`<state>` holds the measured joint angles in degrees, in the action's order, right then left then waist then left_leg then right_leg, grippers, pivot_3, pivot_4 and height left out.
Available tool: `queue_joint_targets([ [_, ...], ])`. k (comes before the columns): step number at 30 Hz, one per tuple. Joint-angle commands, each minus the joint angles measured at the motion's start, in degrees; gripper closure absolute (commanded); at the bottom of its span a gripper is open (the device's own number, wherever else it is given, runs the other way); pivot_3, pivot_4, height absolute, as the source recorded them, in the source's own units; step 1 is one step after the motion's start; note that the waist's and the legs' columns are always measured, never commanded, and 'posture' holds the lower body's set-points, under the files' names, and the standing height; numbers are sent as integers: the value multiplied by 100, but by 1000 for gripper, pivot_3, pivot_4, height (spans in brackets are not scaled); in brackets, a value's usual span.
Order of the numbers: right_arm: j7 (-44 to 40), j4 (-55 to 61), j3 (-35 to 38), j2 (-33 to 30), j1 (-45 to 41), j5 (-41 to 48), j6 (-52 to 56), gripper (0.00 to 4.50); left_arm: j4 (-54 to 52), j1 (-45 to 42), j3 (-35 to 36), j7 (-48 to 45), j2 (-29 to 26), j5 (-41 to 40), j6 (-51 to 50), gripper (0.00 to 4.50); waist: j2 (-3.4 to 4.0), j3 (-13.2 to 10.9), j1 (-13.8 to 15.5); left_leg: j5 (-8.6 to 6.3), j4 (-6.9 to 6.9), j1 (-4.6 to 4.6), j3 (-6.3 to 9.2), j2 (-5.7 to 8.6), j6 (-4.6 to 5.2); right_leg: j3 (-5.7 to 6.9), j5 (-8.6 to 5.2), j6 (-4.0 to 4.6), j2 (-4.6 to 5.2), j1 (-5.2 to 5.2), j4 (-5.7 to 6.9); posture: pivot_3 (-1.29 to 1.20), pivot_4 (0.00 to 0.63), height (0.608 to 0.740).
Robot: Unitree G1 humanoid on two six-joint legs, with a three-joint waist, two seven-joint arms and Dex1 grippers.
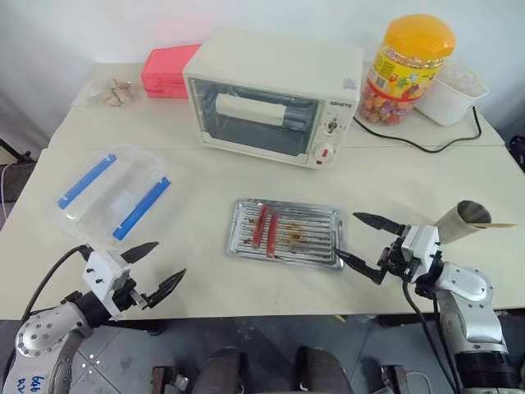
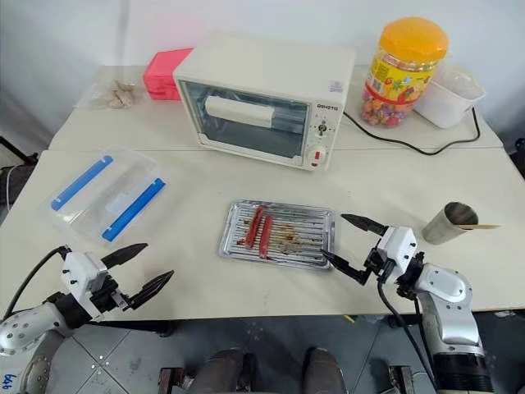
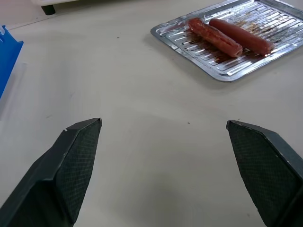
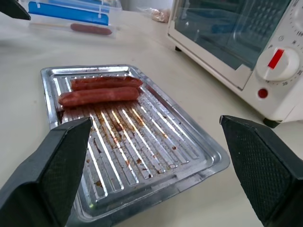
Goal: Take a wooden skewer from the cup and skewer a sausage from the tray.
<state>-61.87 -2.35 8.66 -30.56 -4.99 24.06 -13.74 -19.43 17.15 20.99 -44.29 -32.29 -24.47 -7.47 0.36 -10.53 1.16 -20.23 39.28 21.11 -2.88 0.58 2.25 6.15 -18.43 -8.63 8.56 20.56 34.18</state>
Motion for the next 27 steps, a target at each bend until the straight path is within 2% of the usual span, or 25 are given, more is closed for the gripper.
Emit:
queue_joint_targets([
  [1, -5, 261, 271, -202, 50, 249, 73, 0, -219, -53, -33, -164, -120, -223, -95, 18, 0, 0, 4, 0, 0, 0, 0, 0, 0, 0, 0, 0, 0, 0, 0, 0, 150, 740],
  [5, 238, 1047, 881, -596, 488, 667, 627, 0, -517, -470, -292, -317, -258, -766, -739, 18, 2, 0, 47, 0, 0, 3, 5, 1, 0, 1, 0, 0, 1, 0, 0, 0, 150, 740],
  [8, 334, 1701, 1608, -975, 1226, 934, 1048, 0, -629, -987, -504, -403, -325, -1734, -1696, 18, 6, 2, 64, 0, 2, 7, 18, 7, 1, 0, 1, 1, 4, -4, 2, 0, 150, 740],
  [11, 475, 2165, 2681, -1166, 2101, 1130, 1375, 0, -524, -1551, -1258, -1162, -560, -1385, -1527, 18, 5, 2, 47, -1, 2, 5, 23, 8, 1, 1, 1, 2, 2, -8, 1, 0, 150, 740],
  [16, 431, 2238, 3895, -1085, 3055, 1118, 1375, 0, -132, -2410, -1845, -1691, -483, -1289, -1408, 18, 12, 6, 7, 0, 0, -3, -8, 1, 1, -4, 1, 2, -5, -9, -6, 0, 150, 740],
  [22, 225, 1464, 4823, -998, 3703, 879, 985, 0, 200, -3069, -2055, -1687, -134, -1332, -1366, 18, 17, 9, 24, -1, 0, -8, -16, 1, 3, -14, 1, 1, -6, -8, -5, 0, 150, 740],
  [27, -8, 1422, 5180, -1419, 3852, 995, 1224, 0, 53, -3004, -1968, -1277, 218, -1352, -1425, 18, 21, 11, 6, -1, -2, -7, -17, 1, 4, -16, 2, 1, -4, -8, -8, 0, 150, 740],
])
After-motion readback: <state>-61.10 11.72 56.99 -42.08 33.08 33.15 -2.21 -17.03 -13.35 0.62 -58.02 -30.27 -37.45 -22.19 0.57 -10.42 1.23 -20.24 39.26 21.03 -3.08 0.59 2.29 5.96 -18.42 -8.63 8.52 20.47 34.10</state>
